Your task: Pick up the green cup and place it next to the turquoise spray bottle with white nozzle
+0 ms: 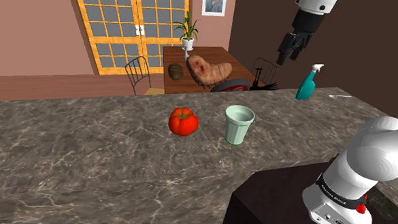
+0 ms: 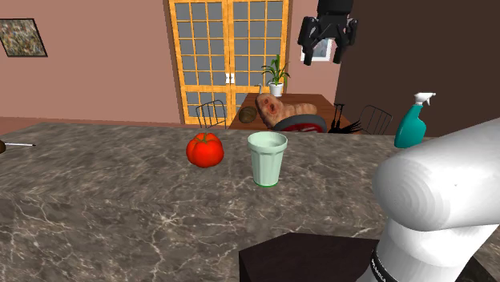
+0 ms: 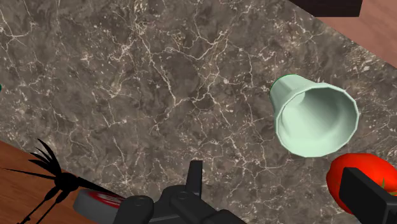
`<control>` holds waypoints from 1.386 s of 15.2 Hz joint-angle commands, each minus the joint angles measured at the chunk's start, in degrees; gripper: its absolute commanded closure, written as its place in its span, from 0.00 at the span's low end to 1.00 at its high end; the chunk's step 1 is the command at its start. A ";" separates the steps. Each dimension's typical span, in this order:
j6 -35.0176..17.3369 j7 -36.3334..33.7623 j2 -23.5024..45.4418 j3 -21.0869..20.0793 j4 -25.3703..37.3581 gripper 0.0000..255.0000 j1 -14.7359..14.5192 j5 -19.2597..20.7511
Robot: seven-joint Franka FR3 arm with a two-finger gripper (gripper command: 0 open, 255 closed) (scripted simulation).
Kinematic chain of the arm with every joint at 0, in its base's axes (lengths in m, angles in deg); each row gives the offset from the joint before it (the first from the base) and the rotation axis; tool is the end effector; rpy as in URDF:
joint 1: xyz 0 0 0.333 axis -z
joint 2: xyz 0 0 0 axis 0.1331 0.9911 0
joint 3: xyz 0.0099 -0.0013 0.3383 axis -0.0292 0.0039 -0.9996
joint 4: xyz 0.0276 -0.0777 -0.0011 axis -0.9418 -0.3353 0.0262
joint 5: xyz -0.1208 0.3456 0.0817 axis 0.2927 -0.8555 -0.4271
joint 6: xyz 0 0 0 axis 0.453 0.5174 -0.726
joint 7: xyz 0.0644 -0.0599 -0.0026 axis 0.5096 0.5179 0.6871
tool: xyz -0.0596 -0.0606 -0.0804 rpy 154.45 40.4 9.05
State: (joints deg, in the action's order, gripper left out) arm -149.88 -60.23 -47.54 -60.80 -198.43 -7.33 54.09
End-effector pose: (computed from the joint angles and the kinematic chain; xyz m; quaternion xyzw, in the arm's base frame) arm 0.2803 -0.0198 0.6264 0.9970 -0.0098 0.0759 0.0097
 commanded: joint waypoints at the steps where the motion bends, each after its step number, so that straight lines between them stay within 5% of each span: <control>1: 0.00 0.00 0.00 0.00 0.00 0.00 0.00 0.00; 12: -21.65 6.22 5.80 6.65 -16.64 0.00 -4.27 -8.97; 18: -34.29 12.82 14.08 10.88 -21.88 0.00 -9.52 -17.05; 21: -36.46 13.40 15.46 11.00 -22.67 0.00 -10.25 -17.96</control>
State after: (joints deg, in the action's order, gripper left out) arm -185.35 -47.17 -32.80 -49.91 -220.87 -17.19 36.64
